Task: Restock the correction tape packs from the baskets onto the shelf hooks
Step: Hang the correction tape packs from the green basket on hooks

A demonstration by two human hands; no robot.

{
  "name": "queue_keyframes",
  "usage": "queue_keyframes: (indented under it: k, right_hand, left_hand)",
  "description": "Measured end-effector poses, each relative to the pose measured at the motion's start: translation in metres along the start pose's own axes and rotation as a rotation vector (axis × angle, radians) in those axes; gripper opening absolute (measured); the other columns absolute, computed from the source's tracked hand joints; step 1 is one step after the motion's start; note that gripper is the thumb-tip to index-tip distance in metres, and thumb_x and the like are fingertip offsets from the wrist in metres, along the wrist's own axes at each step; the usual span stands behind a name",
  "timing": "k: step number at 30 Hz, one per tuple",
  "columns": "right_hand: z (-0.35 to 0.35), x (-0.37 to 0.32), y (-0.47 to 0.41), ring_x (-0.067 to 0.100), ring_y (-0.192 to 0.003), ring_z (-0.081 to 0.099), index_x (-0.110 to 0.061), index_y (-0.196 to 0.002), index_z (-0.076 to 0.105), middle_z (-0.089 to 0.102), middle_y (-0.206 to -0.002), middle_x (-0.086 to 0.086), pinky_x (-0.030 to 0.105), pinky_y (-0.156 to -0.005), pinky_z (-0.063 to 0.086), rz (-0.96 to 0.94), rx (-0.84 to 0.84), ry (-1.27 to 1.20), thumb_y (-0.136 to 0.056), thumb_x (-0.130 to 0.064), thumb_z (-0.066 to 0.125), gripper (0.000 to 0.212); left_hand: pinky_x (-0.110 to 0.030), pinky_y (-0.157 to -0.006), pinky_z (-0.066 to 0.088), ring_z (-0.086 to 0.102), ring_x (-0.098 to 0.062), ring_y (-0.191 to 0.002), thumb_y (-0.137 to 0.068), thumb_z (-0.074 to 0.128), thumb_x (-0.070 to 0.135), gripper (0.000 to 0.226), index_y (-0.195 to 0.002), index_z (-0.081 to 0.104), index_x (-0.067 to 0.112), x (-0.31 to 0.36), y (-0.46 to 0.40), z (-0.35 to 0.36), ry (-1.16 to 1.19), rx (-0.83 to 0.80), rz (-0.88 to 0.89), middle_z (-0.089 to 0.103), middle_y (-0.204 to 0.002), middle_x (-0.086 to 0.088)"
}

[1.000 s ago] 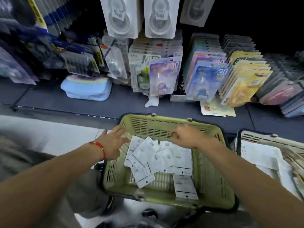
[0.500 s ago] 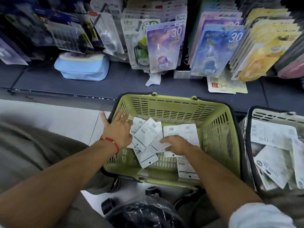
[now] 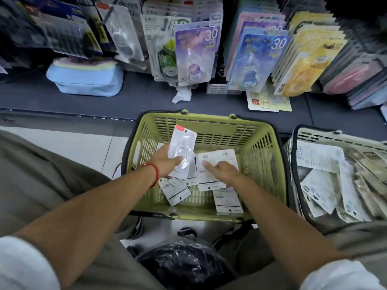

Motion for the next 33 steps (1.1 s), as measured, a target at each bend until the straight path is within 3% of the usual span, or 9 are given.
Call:
queue_keyframes:
  k: [5, 11, 15, 18, 23, 26, 28, 30, 33]
  right_hand:
    - [0.039, 0.055, 0.005, 0.043, -0.151, 0.033, -0.012, -0.162, 0.027, 0.025, -0.167, 0.018, 0.056, -0.118, 0.038, 0.147, -0.286, 0.626, -0.087, -0.065, 0.071, 0.102]
    - [-0.022, 0.011, 0.025, 0.019, -0.102, 0.066, -0.018, -0.12, 0.076, 0.071, -0.123, 0.004, 0.035, -0.086, 0.054, -0.091, -0.235, 0.368, -0.101, -0.035, 0.06, 0.03]
    - [-0.073, -0.02, 0.043, 0.015, -0.086, 0.077, -0.024, -0.114, 0.078, 0.079, -0.1, -0.002, 0.03, -0.07, 0.063, -0.226, -0.209, -0.005, -0.098, -0.025, 0.073, 0.017]
    - [-0.072, -0.043, 0.04, 0.021, -0.091, 0.079, -0.014, -0.108, 0.075, 0.079, -0.103, 0.005, 0.038, -0.073, 0.067, -0.328, -0.134, -0.304, -0.091, -0.017, 0.081, 0.018]
    - [-0.038, -0.05, 0.007, 0.024, -0.089, 0.073, -0.01, -0.107, 0.066, 0.073, -0.098, 0.006, 0.041, -0.068, 0.065, -0.339, 0.221, -0.492, -0.097, -0.036, 0.075, 0.03]
    - [-0.03, -0.004, -0.018, 0.033, -0.132, 0.057, -0.015, -0.139, 0.057, 0.062, -0.139, 0.011, 0.048, -0.106, 0.053, -0.195, 0.339, 0.041, -0.104, -0.037, 0.061, 0.041]
    - [-0.011, 0.037, -0.031, 0.032, -0.162, 0.012, -0.02, -0.167, 0.017, 0.01, -0.176, 0.006, 0.051, -0.125, 0.03, -0.136, 0.141, 0.552, -0.1, -0.018, 0.068, 0.084]
    - [0.003, 0.057, -0.036, 0.028, -0.161, -0.018, -0.027, -0.168, -0.008, -0.022, -0.174, -0.002, 0.05, -0.129, 0.014, -0.139, 0.028, 0.665, -0.093, 0.01, 0.063, 0.109]
    - [0.006, 0.062, -0.037, 0.026, -0.161, -0.019, -0.029, -0.168, -0.007, -0.02, -0.175, -0.004, 0.046, -0.131, 0.009, -0.172, 0.018, 0.694, -0.086, 0.024, 0.053, 0.115]
  left_hand:
    - [-0.051, -0.094, 0.058, 0.058, -0.028, -0.118, -0.103, 0.063, 0.02, 0.043, -0.141, 0.049, 0.033, -0.009, 0.001, -0.008, 0.109, -0.071, -0.121, 0.056, -0.134, 0.0]
    - [-0.05, -0.091, 0.062, 0.061, -0.028, -0.113, -0.1, 0.059, 0.01, 0.047, -0.141, 0.053, 0.032, 0.002, 0.002, -0.002, 0.087, -0.092, -0.07, 0.058, -0.135, -0.004]
    - [-0.043, -0.091, 0.059, 0.064, -0.02, -0.102, -0.104, 0.058, 0.024, 0.037, -0.14, 0.053, 0.029, 0.012, 0.005, 0.002, 0.099, -0.095, -0.038, 0.063, -0.134, -0.002]
    - [-0.048, -0.102, 0.056, 0.064, -0.019, -0.115, -0.096, 0.07, 0.051, 0.068, -0.155, 0.04, 0.033, 0.01, 0.009, 0.011, 0.198, -0.271, -0.079, 0.056, -0.139, 0.009]
    - [-0.056, -0.086, 0.063, 0.068, -0.024, -0.114, -0.091, 0.082, 0.018, 0.05, -0.132, 0.055, 0.031, -0.005, 0.007, 0.017, 0.119, -0.313, -0.118, 0.068, -0.13, 0.001]
    - [-0.057, -0.083, 0.064, 0.066, -0.032, -0.118, -0.094, 0.078, 0.014, 0.049, -0.136, 0.054, 0.026, -0.021, 0.002, 0.002, 0.177, -0.219, -0.221, 0.065, -0.132, -0.004]
    - [-0.055, -0.078, 0.065, 0.067, -0.033, -0.115, -0.095, 0.077, 0.014, 0.047, -0.135, 0.054, 0.025, -0.032, 0.0, -0.01, 0.235, -0.174, -0.275, 0.066, -0.131, -0.005]
    - [-0.058, -0.079, 0.064, 0.067, -0.034, -0.112, -0.095, 0.076, 0.014, 0.044, -0.132, 0.056, 0.027, -0.039, -0.001, -0.017, 0.293, -0.154, -0.313, 0.067, -0.129, -0.006]
    - [-0.065, -0.082, 0.061, 0.068, -0.037, -0.113, -0.095, 0.077, 0.014, 0.043, -0.13, 0.057, 0.027, -0.037, -0.002, -0.019, 0.342, -0.162, -0.331, 0.067, -0.129, -0.007]
Point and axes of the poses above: each hand's wrist, its own y-axis away from the middle knuckle, its own z-axis out of the palm, x = y × z, the point moved 5 cm from there along -y, towards the middle knuckle
